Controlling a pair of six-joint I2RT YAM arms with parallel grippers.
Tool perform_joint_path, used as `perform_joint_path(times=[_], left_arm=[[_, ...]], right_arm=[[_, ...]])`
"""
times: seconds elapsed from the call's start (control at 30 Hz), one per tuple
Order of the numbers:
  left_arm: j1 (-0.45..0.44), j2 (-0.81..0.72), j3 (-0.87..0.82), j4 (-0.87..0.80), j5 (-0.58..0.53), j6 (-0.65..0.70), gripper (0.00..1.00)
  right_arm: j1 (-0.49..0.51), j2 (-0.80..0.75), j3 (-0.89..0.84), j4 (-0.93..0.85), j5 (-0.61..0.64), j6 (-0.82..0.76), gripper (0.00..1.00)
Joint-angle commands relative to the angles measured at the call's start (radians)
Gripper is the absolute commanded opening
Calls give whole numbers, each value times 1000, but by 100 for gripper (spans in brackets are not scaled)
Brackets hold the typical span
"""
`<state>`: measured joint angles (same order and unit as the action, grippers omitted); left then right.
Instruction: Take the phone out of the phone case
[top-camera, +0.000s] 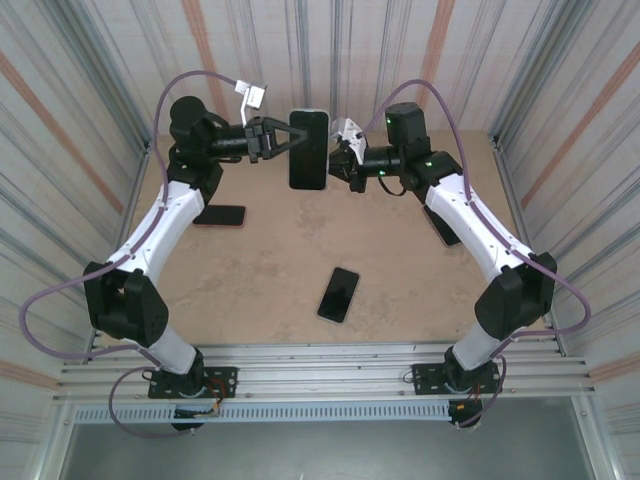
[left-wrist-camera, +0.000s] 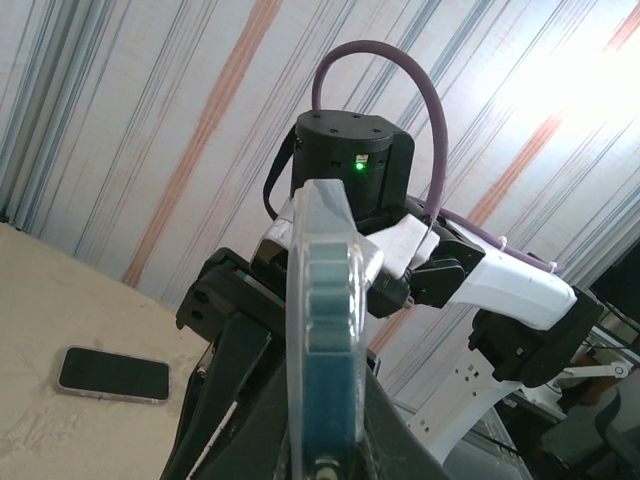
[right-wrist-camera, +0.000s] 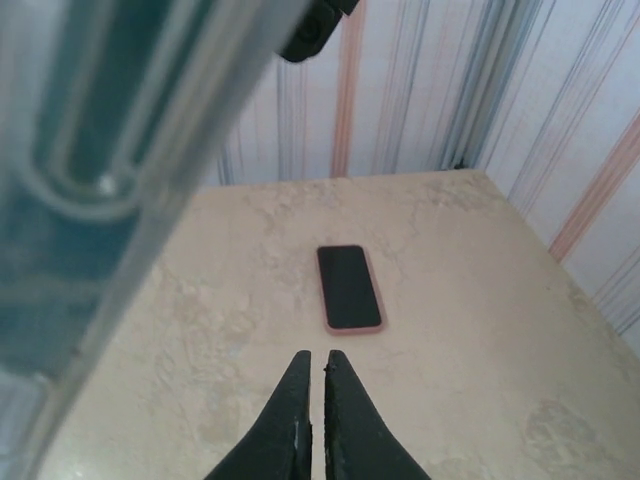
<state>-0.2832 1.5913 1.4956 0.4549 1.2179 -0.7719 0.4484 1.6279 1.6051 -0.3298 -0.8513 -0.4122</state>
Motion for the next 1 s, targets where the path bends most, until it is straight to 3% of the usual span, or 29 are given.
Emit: perform_joint_path(times=[0.0,0.2,0.33,0.6,0.97], left_arm=[[12,-33,27,85,-34,-2,0],[45,-20,68,69,-23,33,0],[45,0,81,84,-10,12,0],[32,15,73,125,-3,-19,0],[29,19,75,130,-1,-28,0]], right_arm=[[-18,-42,-53,19,-66,87,18],[-26,-97,-126,-50,-132,102,36],[-22,-109,-149,4,-156,155,40],[-10,-59,-117,209,-212,312,38],[-11,-37,-83,171,-253,301,25]])
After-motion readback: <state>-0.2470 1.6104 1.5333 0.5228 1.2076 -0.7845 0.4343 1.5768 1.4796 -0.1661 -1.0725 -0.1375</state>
